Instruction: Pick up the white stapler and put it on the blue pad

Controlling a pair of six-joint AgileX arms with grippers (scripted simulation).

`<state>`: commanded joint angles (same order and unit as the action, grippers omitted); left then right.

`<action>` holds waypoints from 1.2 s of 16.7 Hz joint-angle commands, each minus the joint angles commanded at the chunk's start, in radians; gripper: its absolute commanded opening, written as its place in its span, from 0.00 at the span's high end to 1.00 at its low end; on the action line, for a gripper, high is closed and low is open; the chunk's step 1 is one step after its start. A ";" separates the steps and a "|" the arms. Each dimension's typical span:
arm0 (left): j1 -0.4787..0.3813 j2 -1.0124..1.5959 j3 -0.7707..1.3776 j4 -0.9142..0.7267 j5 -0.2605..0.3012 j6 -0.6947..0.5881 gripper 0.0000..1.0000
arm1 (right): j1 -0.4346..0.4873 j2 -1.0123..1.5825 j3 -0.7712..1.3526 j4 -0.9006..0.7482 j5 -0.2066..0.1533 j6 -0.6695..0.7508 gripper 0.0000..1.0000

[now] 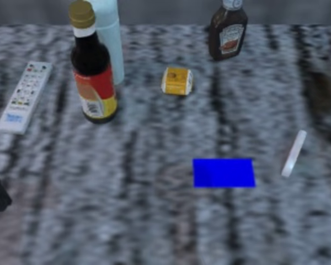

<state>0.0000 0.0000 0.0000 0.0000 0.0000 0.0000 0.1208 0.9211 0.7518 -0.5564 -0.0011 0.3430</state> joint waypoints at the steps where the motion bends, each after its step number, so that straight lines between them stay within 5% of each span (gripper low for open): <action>1: 0.000 0.000 0.000 0.000 0.000 0.000 0.00 | 0.013 0.116 0.081 -0.064 0.000 0.037 0.00; 11: 0.000 0.000 0.000 0.000 0.000 0.000 0.00 | 0.119 0.952 0.746 -0.559 0.000 0.342 0.00; 20: 0.000 0.000 0.000 0.000 0.000 0.000 0.00 | 0.131 1.074 0.862 -0.628 0.000 0.391 0.00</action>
<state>0.0000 0.0000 0.0000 0.0000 0.0000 0.0000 0.2522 1.9949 1.6133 -1.1843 -0.0015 0.7342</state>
